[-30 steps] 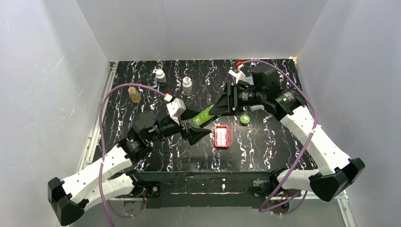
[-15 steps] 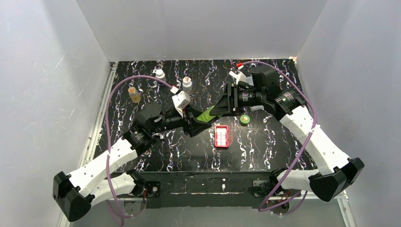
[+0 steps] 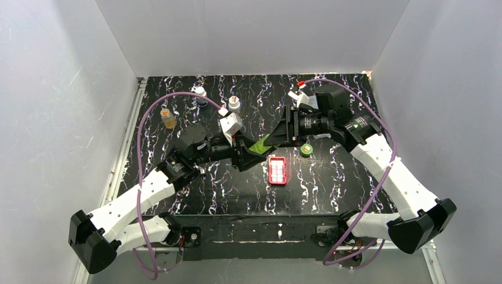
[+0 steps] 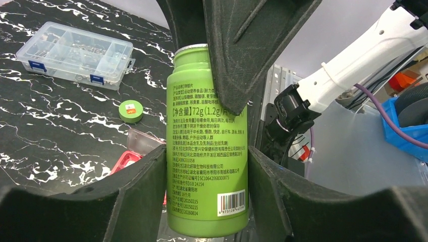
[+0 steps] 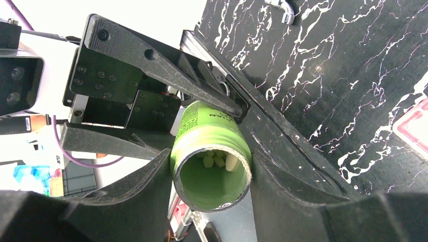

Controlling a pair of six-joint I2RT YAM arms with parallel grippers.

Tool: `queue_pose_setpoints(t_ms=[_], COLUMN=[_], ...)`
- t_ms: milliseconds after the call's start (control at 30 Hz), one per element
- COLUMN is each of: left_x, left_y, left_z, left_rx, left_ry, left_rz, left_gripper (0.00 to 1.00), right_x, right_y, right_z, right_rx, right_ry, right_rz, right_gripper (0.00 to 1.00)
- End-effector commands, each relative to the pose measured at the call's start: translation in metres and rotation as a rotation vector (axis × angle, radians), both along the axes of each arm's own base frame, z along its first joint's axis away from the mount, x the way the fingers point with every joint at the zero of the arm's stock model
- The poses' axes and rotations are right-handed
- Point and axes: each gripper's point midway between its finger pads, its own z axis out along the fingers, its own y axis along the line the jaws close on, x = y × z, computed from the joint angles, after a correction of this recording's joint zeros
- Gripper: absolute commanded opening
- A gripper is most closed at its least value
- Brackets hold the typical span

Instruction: Sort the pills into containers

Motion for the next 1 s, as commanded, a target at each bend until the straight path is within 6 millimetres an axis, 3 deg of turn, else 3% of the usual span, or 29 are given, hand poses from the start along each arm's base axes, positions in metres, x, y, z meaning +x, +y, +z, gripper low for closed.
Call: queue_pose_setpoints(t_ms=[0, 200, 367, 500, 567, 633, 767, 900, 967], left_x=[-0.009, -0.008, -0.007, -0.006, -0.004, -0.001, 0.008, 0.021, 0.023], left_y=[-0.003, -0.005, -0.004, -0.004, -0.005, -0.006, -0.005, 0.001, 0.004], left_z=[0.018, 0.012, 0.009, 0.006, 0.005, 0.002, -0.005, -0.018, -0.026], left_rx=[-0.029, -0.012, -0.004, 0.003, 0.004, 0.011, 0.020, 0.037, 0.053], left_ry=[-0.022, -0.002, -0.002, -0.001, -0.005, -0.009, -0.027, -0.059, -0.070], left_rz=[-0.056, -0.063, -0.052, -0.053, -0.047, -0.039, 0.006, 0.087, 0.104], left_gripper=[0.55, 0.64, 0.60, 0.46, 0.33, 0.14, 0.01, 0.00, 0.00], right_x=[-0.002, -0.001, -0.001, 0.000, 0.000, 0.001, 0.007, 0.015, 0.021], right_y=[0.001, 0.000, -0.001, -0.001, 0.000, -0.001, -0.005, -0.013, -0.020], right_z=[0.015, 0.012, 0.012, 0.010, 0.009, 0.005, -0.004, -0.015, -0.019], right_rx=[0.046, 0.040, 0.036, 0.034, 0.033, 0.026, -0.010, -0.068, -0.098], right_ry=[-0.063, -0.061, -0.063, -0.061, -0.062, -0.061, -0.075, -0.097, -0.114], right_rz=[0.015, 0.011, 0.007, 0.006, 0.006, 0.000, -0.034, -0.089, -0.131], right_gripper=[0.12, 0.12, 0.12, 0.12, 0.12, 0.16, 0.49, 0.89, 0.98])
